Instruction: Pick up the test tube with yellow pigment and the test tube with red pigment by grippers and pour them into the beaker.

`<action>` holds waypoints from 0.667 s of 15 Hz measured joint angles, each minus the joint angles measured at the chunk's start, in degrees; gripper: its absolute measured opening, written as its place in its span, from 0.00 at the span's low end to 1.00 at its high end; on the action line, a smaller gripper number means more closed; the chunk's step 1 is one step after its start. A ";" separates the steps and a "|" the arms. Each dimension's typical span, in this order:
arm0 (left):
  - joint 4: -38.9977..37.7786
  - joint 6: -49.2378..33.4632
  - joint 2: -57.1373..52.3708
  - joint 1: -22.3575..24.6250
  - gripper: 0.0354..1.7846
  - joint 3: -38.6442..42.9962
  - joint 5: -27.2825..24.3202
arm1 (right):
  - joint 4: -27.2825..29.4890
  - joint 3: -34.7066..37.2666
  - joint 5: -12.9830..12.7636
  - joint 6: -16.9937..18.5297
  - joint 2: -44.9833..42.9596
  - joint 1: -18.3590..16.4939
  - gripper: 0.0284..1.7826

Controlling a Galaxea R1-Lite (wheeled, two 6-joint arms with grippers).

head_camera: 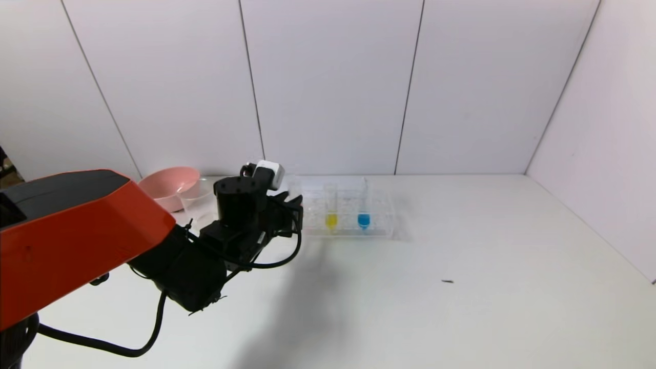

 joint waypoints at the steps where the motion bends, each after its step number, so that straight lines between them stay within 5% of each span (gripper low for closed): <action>1: 0.17 0.13 -0.41 0.00 0.23 0.00 0.00 | 0.00 0.00 0.00 0.00 0.00 0.00 0.95; 10: 2.84 0.96 -4.84 -0.05 0.23 -1.08 0.02 | -0.02 0.02 0.00 0.00 0.00 0.00 0.95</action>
